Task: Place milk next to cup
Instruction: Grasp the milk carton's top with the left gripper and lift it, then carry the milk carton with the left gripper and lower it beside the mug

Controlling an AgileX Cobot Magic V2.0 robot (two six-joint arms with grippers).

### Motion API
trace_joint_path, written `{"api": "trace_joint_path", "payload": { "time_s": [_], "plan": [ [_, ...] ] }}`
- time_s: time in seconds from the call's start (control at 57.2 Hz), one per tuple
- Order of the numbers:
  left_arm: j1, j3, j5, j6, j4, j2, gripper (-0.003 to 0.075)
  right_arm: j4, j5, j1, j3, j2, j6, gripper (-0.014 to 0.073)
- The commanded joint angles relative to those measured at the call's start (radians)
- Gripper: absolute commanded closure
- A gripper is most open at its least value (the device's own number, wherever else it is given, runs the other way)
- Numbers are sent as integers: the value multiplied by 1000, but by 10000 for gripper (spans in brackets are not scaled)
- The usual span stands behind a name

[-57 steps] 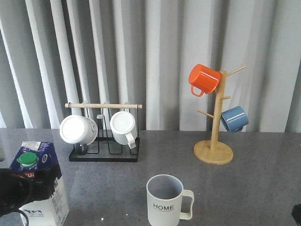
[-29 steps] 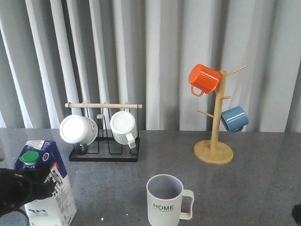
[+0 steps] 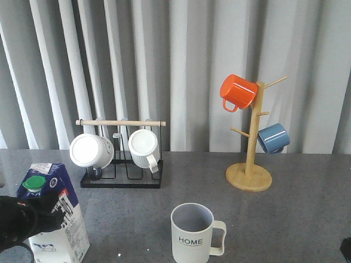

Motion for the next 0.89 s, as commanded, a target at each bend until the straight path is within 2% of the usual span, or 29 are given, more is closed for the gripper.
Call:
{"api": "trace_joint_path", "payload": {
  "time_s": [0.0, 0.087, 0.227, 0.28, 0.402, 0.49, 0.612, 0.699, 0.874],
  "plan": [
    [-1, -31, -79, -6, -5, -21, 601, 3, -71, -4, -33, -7, -7, 599],
    [-1, -31, -88, -13, -19, -21, 601, 3, -71, -4, -33, -7, -7, 599],
    [-17, -33, -126, -127, -41, -25, 601, 3, -71, -4, -33, -7, -7, 599],
    [-41, -31, -165, -110, -67, -25, 601, 3, -71, -4, -33, -7, -7, 599],
    [-144, -31, -217, 98, -221, -23, 601, 3, -71, -4, -33, -7, -7, 599],
    [-235, -31, -282, 283, -414, -11, 601, 3, -71, -4, -33, -7, -7, 599],
    [-349, -31, -387, 470, -641, 15, 601, 3, -71, -4, -33, -7, -7, 599],
    [-421, -51, -450, 577, -726, 39, 601, 3, -71, -4, -33, -7, -7, 599],
    [-524, -161, -459, 829, -916, 108, 601, 3, -71, -4, -33, -7, -7, 599]
  ]
}}
